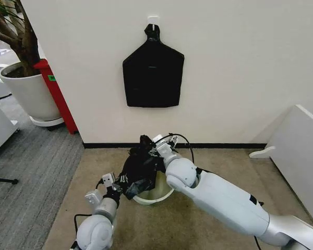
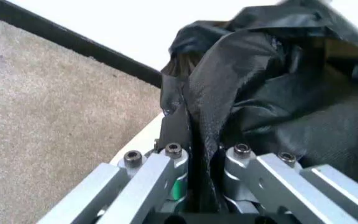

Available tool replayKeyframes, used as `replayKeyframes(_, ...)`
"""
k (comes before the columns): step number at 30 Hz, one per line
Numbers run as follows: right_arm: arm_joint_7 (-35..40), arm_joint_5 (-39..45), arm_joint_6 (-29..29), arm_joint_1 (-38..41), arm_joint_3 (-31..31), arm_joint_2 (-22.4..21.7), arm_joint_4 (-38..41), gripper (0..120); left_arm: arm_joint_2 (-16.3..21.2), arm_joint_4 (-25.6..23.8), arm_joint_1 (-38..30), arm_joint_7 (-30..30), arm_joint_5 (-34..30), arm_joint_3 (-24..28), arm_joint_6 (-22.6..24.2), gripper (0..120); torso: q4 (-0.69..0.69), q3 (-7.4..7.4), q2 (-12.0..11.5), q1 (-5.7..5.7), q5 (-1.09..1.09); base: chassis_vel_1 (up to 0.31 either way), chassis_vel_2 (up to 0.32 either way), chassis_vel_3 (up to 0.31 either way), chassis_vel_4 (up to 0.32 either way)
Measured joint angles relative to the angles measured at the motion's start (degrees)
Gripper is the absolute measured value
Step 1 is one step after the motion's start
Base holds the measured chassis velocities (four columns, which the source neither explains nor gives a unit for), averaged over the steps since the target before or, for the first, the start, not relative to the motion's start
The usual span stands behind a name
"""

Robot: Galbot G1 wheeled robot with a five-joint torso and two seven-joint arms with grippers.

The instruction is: Place the garbage bag over the trash bin.

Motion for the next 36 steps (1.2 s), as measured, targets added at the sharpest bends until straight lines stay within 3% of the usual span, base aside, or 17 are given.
replayKeyframes(22, -3.7, 0.0, 1.2, -6.8, 7.2, -10.3, 1.7, 100, -0.6, -2.1, 0.6, 0.2, -2.1, -4.0, -0.3, 5, -0.01, 0.00, 0.0, 0.00, 0.00, 0.000, 0.000, 0.000, 0.000)
replayKeyframes(29, -4.1, 0.1, 0.9, -6.5, 6.9, -10.0, 3.3, 100, -1.2, -2.1, 0.7, 0.1, -2.1, -4.1, -0.4, 5, 0.00, -0.01, 0.0, 0.00, 0.00, 0.000, 0.000, 0.000, 0.000)
replayKeyframes(36, -4.6, 0.8, 0.1, -7.1, 6.1, -10.3, 11.2, 100, -1.7, -1.6, 0.7, 0.1, -1.8, -3.9, -0.4, 5, 0.01, -0.01, 0.0, 0.00, -0.02, 0.000, 0.000, 0.000, 0.000)
